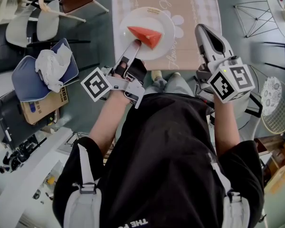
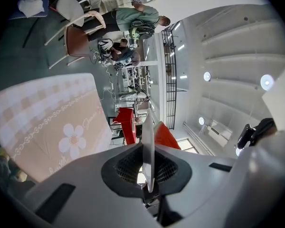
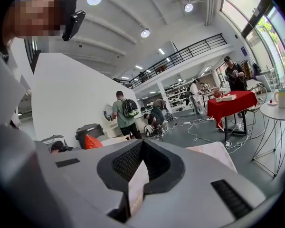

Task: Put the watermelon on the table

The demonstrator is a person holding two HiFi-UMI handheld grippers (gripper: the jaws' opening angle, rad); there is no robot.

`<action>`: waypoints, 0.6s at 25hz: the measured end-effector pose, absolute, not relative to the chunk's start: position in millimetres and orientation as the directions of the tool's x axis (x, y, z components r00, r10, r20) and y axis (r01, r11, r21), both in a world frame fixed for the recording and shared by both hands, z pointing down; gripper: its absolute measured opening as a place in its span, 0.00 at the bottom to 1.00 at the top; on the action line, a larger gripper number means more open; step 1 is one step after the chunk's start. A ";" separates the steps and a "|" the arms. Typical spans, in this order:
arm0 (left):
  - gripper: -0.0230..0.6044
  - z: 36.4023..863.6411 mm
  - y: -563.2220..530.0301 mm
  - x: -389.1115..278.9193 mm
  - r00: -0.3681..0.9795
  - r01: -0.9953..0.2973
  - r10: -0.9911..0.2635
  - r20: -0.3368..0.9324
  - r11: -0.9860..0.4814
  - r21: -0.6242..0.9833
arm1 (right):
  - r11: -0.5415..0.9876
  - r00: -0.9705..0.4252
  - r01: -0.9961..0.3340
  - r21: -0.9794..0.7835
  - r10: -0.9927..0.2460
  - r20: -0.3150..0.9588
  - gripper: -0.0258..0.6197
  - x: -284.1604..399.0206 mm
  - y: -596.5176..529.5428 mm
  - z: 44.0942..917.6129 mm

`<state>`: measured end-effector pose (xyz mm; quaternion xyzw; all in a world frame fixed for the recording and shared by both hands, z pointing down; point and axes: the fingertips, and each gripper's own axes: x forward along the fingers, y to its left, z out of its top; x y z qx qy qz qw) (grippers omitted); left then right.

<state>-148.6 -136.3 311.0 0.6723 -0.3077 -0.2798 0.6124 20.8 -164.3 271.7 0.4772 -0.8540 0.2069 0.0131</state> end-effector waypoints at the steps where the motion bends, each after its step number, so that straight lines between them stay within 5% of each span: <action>1: 0.08 311.6 -137.1 -148.4 0.653 -0.071 -0.757 0.002 -0.059 0.996 | 0.455 -0.541 -0.823 -0.340 -0.809 0.228 0.06 21.4 -164.9 271.9; 15: 0.08 312.8 -160.3 -128.8 0.622 -0.112 -0.783 0.020 -0.063 0.992 | 0.482 -0.578 -0.801 -0.354 -0.778 0.248 0.06 41.8 -192.4 278.9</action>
